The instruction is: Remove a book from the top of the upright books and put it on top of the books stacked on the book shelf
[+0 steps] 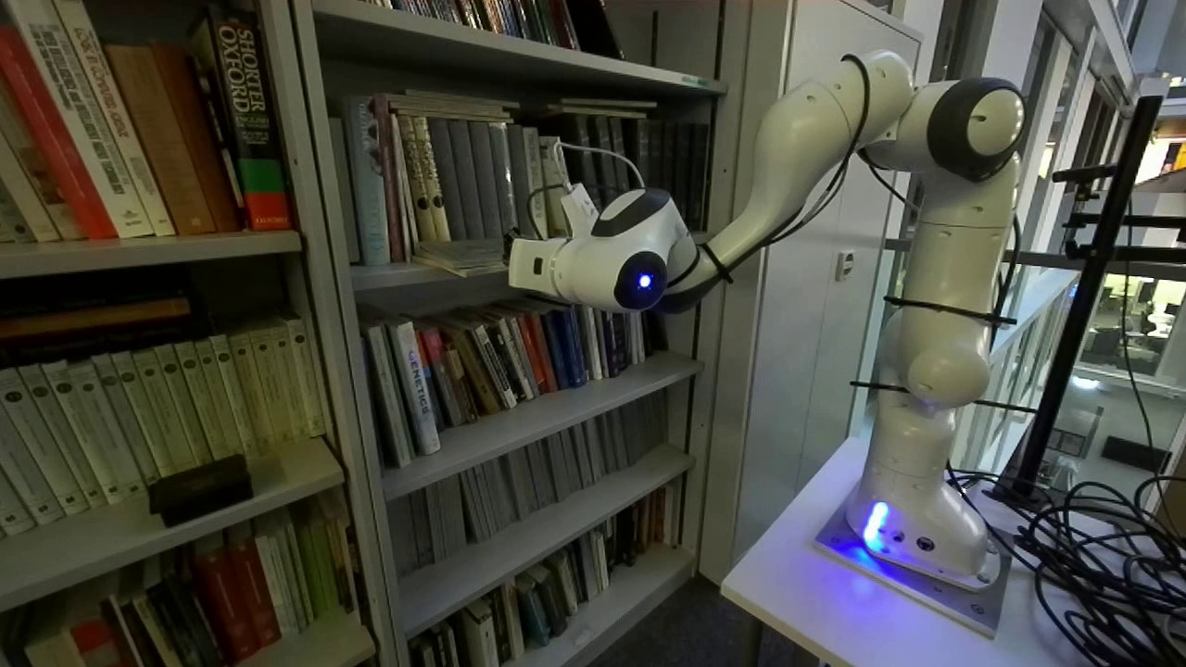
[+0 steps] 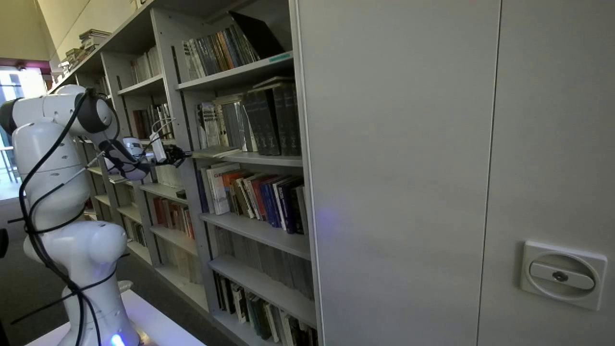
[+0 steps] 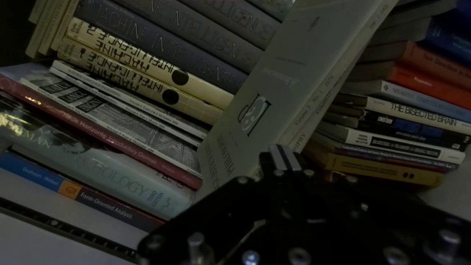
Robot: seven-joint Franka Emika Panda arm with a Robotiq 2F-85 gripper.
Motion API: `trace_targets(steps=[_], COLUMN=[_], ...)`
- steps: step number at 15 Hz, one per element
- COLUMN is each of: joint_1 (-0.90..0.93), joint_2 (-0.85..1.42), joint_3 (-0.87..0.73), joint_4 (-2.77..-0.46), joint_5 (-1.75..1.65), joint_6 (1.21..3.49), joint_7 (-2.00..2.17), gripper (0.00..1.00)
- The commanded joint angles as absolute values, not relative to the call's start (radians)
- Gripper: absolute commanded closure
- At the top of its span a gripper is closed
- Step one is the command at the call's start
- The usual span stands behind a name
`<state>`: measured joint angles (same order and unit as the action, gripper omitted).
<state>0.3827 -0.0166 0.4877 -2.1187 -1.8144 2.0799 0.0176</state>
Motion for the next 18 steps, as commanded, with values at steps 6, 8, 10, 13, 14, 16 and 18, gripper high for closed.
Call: trace_targets(steps=[6, 8, 10, 13, 14, 16, 18], joint_1=[0.403, 0.401, 0.399, 0.396, 0.396, 0.394, 0.393], joint_2=[-0.015, -0.009, -0.004, -0.003, -0.003, -0.004, -0.005], joint_3=[0.469, 0.467, 0.464, 0.457, 0.454, 0.448, 0.442], joint_4=[-2.117, -2.114, -2.111, -2.106, -2.105, -2.104, -2.102], joint_5=[-1.814, -1.813, -1.813, -1.818, -1.819, -1.819, -1.815], joint_6=[2.078, 2.076, 2.076, 2.073, 2.071, 2.069, 2.067], joint_7=[0.016, 0.011, 0.008, 0.005, 0.005, 0.005, 0.007], gripper=[1.00, 1.00, 1.00, 1.00, 1.00, 1.00, 1.00])
